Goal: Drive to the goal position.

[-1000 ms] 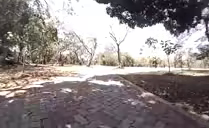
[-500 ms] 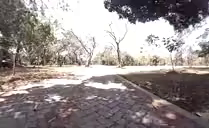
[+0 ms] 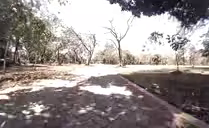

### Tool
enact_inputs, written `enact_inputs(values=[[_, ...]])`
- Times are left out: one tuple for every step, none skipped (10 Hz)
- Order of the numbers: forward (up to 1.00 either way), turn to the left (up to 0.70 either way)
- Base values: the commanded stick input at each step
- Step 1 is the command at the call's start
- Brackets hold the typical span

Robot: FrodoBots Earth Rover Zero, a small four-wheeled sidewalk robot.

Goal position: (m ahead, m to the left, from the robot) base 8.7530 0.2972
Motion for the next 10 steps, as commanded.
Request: enact_inputs(values=[[1.00,0.00],[1.00,0.00],[1.00,0.00],[1.00,0.00],[1.00,0.00],[1.00,0.00],[1.00,0.00],[1.00,0.00],[1.00,0.00],[1.00,0.00]])
